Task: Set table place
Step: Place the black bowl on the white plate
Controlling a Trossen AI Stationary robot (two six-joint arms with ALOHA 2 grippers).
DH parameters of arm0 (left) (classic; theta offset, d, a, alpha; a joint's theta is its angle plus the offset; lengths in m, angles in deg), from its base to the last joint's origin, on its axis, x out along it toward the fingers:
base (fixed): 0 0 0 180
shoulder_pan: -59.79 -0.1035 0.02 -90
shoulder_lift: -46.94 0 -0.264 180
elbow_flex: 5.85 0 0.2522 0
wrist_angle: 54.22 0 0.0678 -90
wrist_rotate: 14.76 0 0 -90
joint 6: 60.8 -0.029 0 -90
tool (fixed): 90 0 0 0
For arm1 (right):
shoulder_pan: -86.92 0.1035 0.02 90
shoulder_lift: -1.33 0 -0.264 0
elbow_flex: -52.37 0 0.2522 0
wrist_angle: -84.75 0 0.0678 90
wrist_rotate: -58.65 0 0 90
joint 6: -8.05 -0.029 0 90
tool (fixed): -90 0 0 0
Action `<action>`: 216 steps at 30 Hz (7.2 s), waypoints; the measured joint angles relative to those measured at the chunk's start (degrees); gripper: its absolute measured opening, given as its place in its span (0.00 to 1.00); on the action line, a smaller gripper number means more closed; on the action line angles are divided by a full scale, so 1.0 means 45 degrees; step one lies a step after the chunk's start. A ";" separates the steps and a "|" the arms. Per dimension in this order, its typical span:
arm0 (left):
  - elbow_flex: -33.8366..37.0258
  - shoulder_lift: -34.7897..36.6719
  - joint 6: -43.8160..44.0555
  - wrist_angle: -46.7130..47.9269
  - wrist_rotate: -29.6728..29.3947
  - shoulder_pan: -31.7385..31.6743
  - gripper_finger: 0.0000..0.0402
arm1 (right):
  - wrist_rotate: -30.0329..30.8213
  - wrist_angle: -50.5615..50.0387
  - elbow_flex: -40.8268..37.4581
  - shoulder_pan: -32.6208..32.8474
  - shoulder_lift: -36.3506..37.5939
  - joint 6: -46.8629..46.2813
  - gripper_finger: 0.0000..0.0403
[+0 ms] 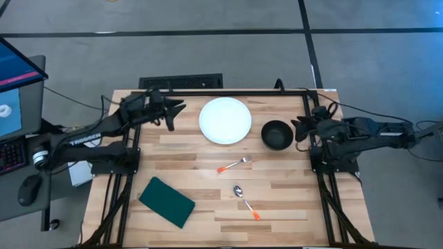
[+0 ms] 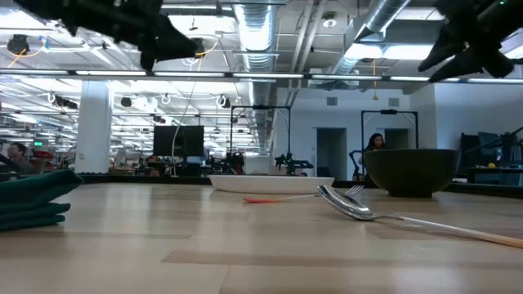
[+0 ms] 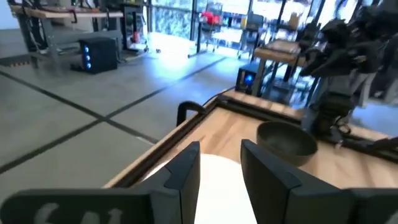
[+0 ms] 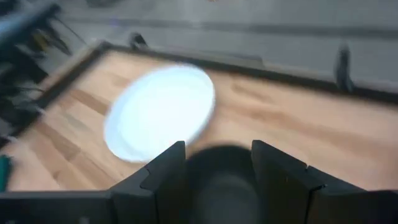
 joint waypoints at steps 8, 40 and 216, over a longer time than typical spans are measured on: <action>0.1821 0.1356 0.0920 -0.0192 0.0012 0.0094 0.26 | -0.3046 -0.2556 0.0958 -0.1725 -0.2148 -0.1532 0.52; 0.2439 0.1359 0.1044 0.0638 0.0491 0.0089 0.26 | -0.5239 -0.0541 -0.0594 -0.6227 -0.7365 -0.0966 0.52; 0.2439 0.1243 0.0724 0.3300 -0.1326 0.0089 0.26 | -0.9674 0.5331 1.0483 -0.7466 -2.0002 0.8351 0.46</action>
